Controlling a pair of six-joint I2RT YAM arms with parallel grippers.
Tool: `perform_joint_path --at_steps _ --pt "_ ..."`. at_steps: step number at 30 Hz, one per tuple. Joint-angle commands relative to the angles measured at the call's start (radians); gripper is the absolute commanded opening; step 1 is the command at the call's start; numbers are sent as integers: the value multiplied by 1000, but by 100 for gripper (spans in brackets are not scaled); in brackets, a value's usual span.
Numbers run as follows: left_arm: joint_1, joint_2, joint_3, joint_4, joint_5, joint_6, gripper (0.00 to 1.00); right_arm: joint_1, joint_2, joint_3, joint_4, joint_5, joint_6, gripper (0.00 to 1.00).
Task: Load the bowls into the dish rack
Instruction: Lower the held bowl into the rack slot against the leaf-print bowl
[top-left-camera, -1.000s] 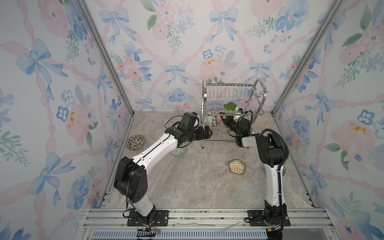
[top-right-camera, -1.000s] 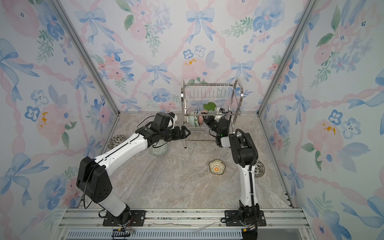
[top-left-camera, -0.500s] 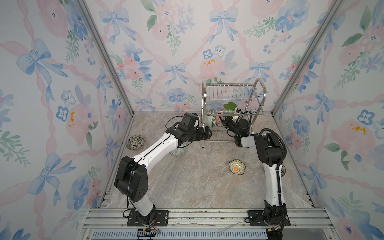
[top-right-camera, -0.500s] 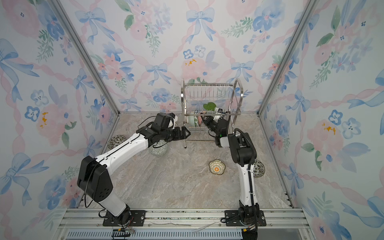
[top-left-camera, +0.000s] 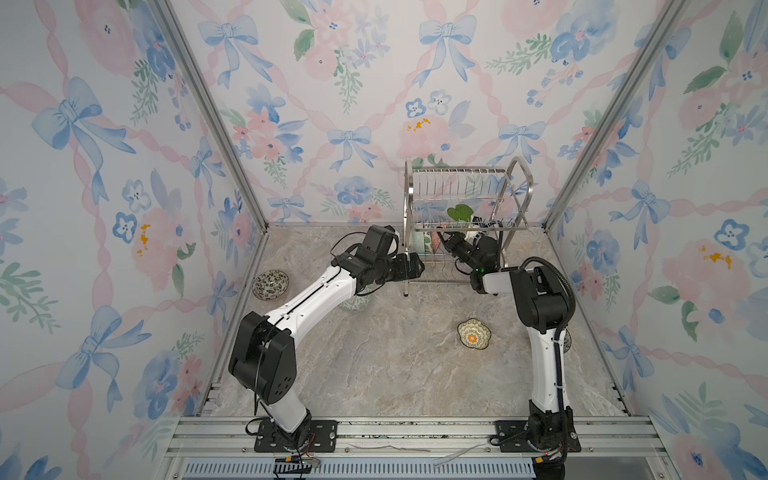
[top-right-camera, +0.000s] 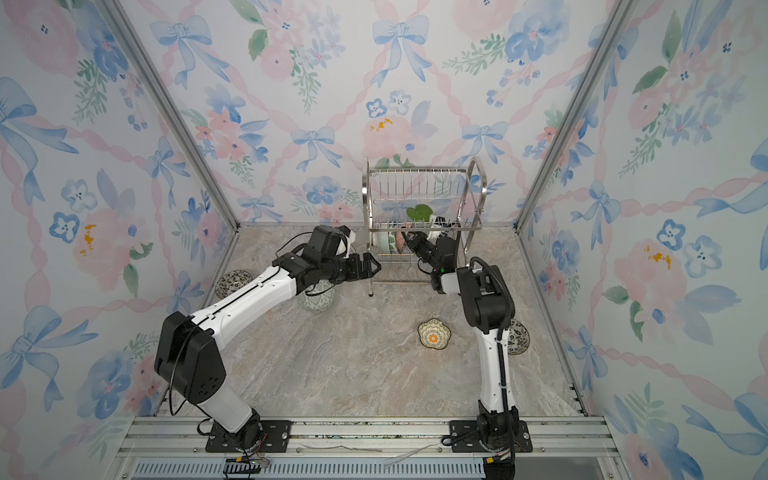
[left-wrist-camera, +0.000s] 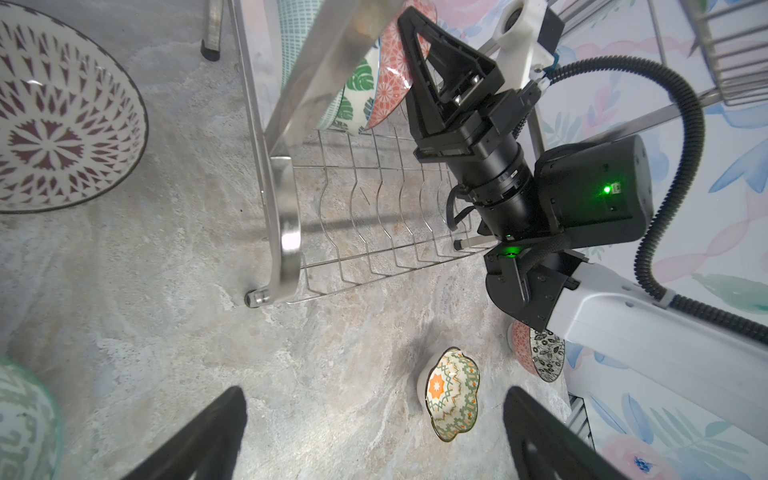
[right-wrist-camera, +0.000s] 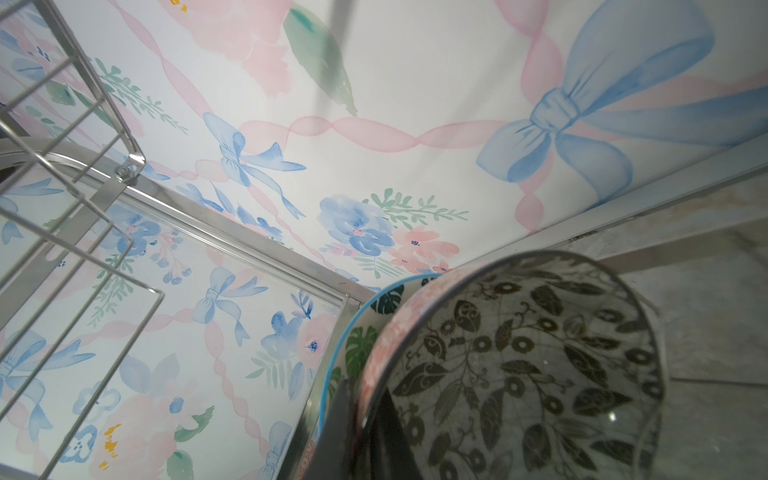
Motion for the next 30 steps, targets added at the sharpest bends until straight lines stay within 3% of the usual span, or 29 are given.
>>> perform_joint_path --at_steps 1,8,30 --pt "-3 -1 -5 -8 3 15 98 -4 -48 -20 -36 -27 -49 14" --pt "-2 -7 -16 -8 2 15 98 -2 -70 -26 -64 -35 -71 23" --pt "3 -43 -50 -7 -11 21 98 -16 -192 -158 -49 -15 -96 28"
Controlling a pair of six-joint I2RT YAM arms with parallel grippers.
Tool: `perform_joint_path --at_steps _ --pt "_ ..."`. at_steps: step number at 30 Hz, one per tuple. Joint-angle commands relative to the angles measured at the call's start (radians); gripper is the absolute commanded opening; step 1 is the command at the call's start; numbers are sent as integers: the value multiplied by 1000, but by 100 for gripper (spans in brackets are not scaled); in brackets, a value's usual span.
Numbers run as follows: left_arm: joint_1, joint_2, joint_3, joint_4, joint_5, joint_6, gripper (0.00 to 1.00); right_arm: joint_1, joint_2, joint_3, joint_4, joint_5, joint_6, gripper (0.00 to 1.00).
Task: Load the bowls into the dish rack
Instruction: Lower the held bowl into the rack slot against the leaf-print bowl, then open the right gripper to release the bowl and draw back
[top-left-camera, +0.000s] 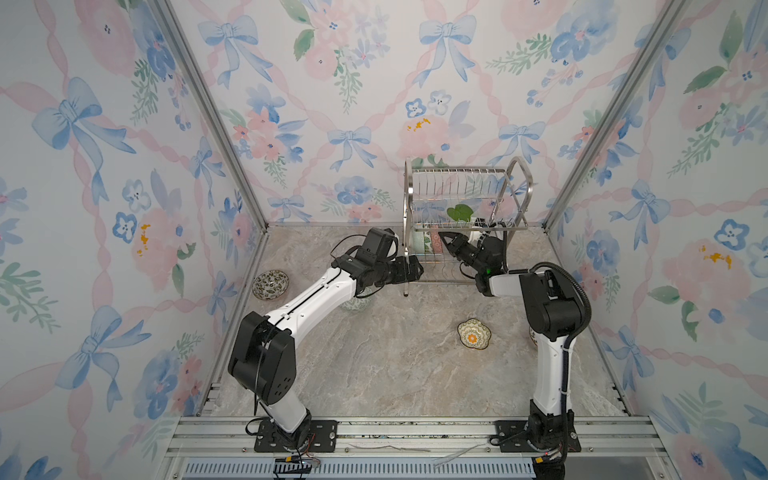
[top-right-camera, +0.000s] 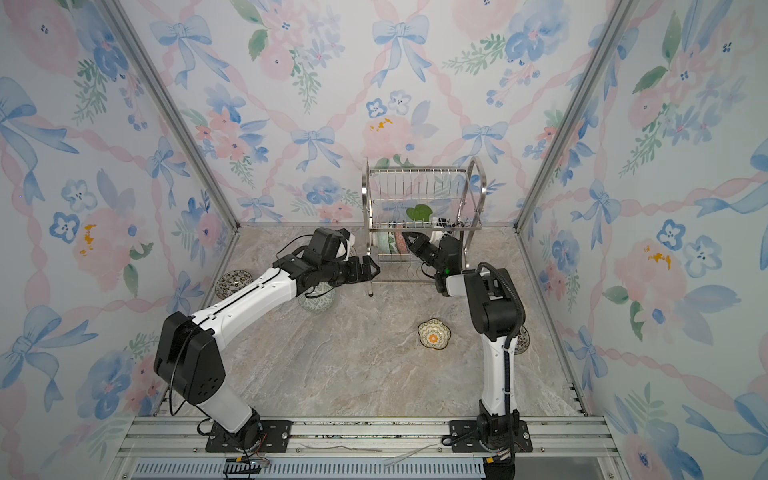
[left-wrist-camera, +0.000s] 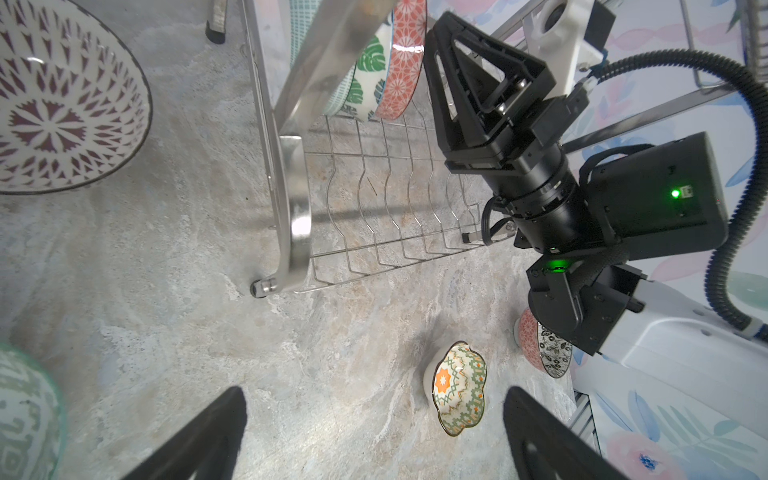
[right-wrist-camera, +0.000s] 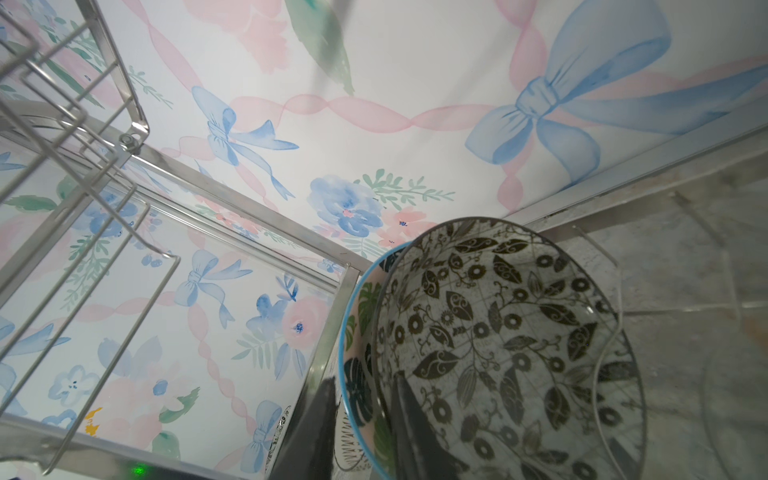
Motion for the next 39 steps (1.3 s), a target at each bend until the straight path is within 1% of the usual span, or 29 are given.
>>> perform_joint_path --at_steps 1,8,17,23,33,39 --pt "5 -41 -27 -6 -13 22 98 -11 -65 -38 43 -1 -27 28" --pt "47 -97 -88 -7 -18 29 98 -8 -114 -102 53 5 -39 33" --pt "161 -205 -198 -26 12 33 98 17 -163 -174 82 10 -47 35" --pt "184 -259 -249 -29 8 37 98 41 -210 -240 88 16 -65 36" --pt "211 -325 -312 -30 1 28 98 104 -354 -363 -23 65 -225 42" --pt "219 -358 -328 -28 -36 7 98 144 -441 -409 -128 100 -337 46"
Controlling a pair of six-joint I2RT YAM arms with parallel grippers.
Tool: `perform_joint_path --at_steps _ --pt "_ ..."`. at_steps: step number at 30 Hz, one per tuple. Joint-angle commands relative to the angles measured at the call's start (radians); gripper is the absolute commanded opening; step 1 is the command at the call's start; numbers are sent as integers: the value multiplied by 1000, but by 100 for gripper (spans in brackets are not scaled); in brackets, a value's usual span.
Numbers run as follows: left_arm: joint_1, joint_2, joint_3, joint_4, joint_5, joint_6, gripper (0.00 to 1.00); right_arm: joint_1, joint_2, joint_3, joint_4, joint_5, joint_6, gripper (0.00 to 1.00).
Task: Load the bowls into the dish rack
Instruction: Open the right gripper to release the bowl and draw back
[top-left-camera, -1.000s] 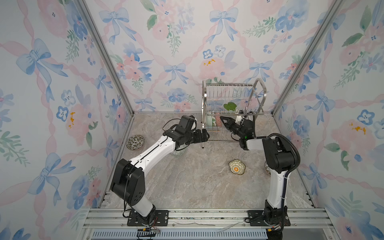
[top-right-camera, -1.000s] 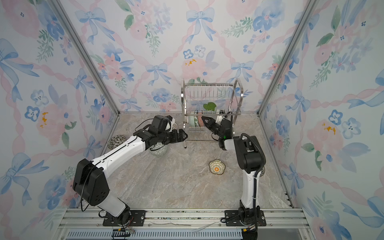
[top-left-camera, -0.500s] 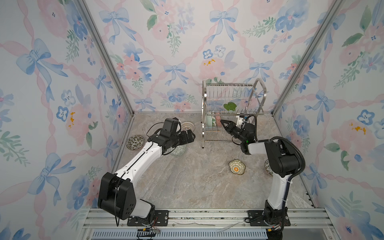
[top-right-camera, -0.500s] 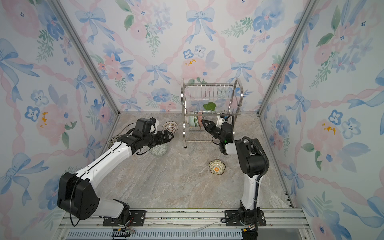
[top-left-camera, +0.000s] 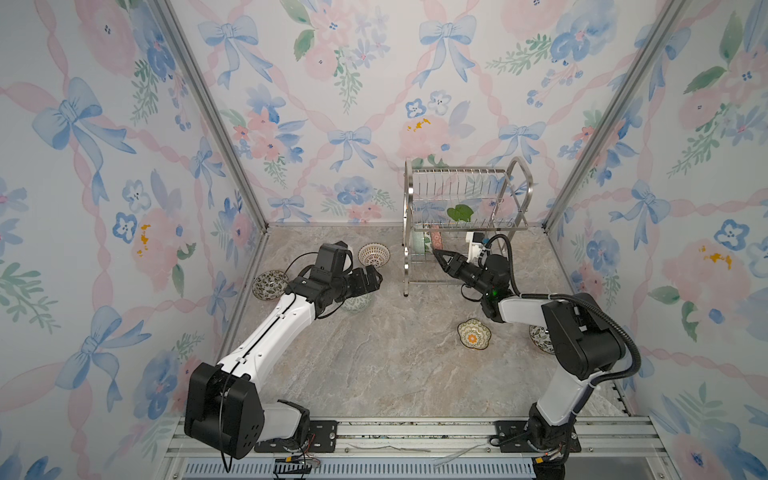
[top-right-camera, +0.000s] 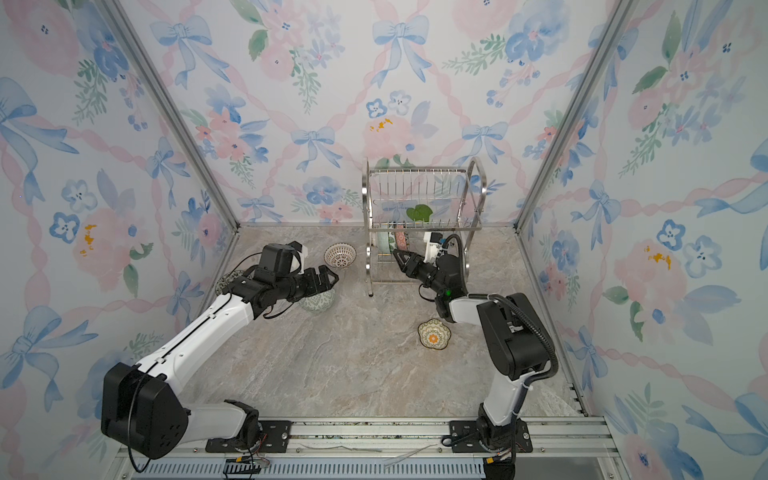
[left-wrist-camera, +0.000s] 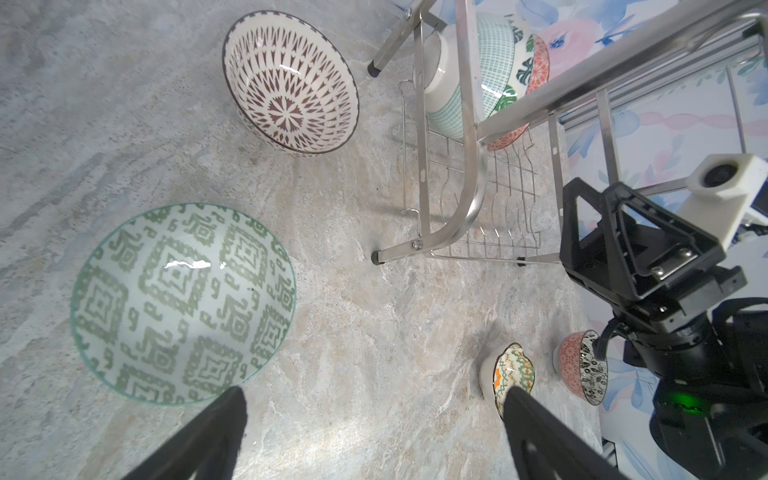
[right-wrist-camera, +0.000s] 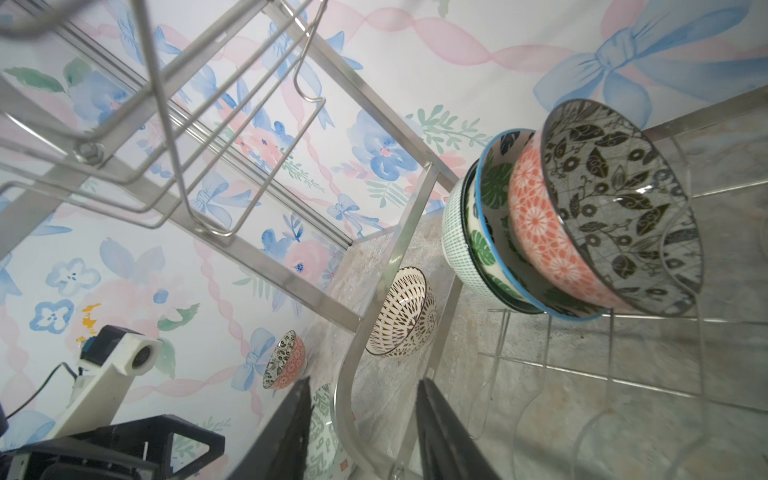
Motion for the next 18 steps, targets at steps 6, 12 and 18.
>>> perform_joint_path --at_steps 6,12,18 --pt "6 -90 -55 -4 -68 -9 98 51 -154 -77 -167 79 -170 48" --pt "18 -110 -86 -4 -113 -6 98 71 -218 -92 -290 119 -260 54" --pt "37 -93 -108 -4 -135 -21 98 86 -242 -69 -416 154 -315 61"
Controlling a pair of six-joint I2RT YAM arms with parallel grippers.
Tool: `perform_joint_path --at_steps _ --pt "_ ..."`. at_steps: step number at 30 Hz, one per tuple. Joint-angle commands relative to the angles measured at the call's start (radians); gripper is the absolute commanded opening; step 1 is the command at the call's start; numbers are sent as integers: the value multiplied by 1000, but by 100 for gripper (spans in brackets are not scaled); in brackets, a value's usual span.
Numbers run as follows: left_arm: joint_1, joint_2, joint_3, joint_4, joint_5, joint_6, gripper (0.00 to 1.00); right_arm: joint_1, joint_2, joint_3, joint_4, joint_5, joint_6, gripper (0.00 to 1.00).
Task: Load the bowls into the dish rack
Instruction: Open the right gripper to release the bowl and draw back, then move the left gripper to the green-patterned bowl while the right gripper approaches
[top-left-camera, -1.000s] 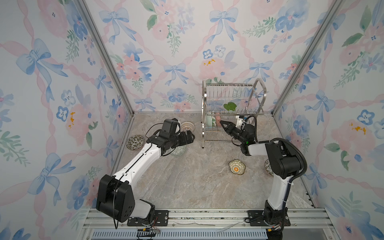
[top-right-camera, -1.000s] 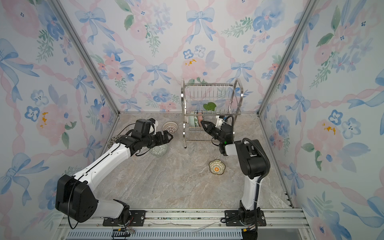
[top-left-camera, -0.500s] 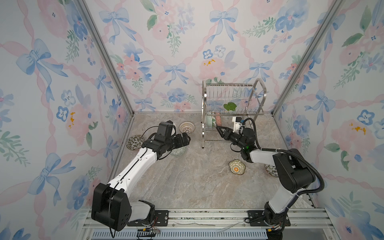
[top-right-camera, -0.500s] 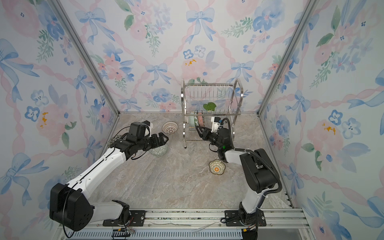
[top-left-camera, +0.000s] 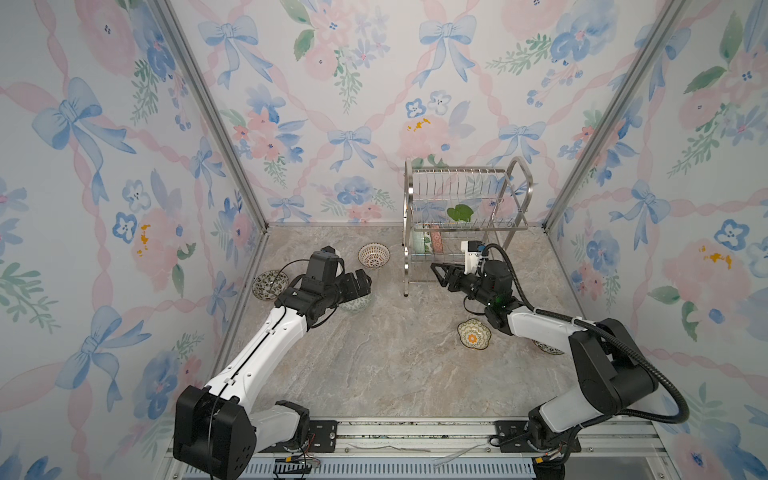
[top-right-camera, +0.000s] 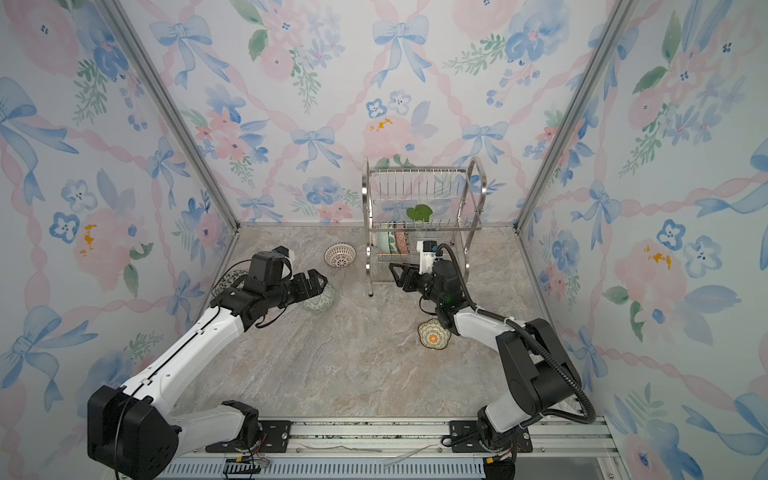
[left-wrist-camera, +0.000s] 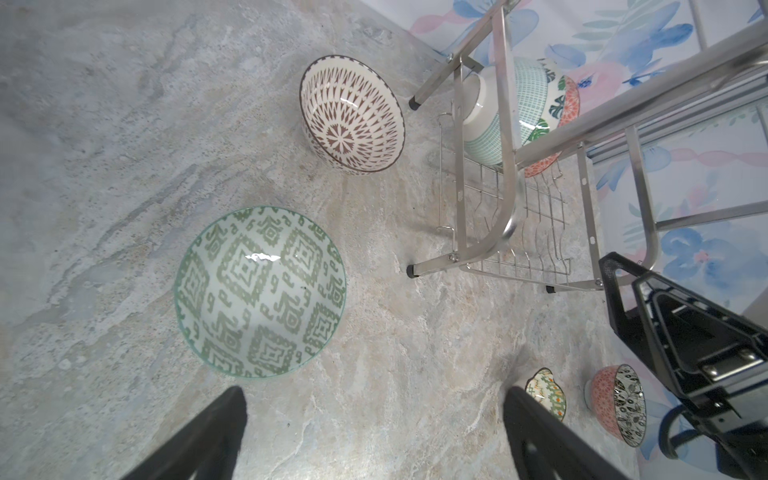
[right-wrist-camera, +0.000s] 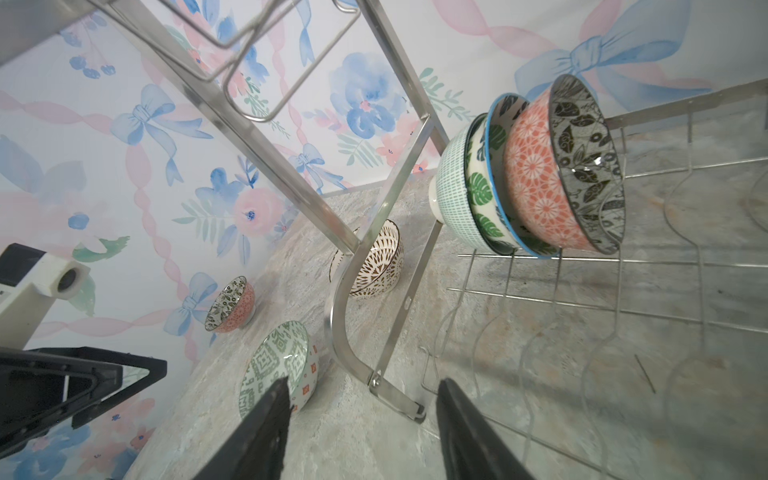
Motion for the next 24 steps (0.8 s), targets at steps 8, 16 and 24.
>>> perform_joint_path --at_steps 8,16,24 --pt "16 7 -32 -3 -6 0 98 28 -42 10 -117 50 -55 65" --pt "50 21 -51 -10 -13 6 98 59 -76 -13 -167 80 -85 75" --pt "65 53 -43 -8 -85 -94 98 138 -182 4 -345 163 -203 96"
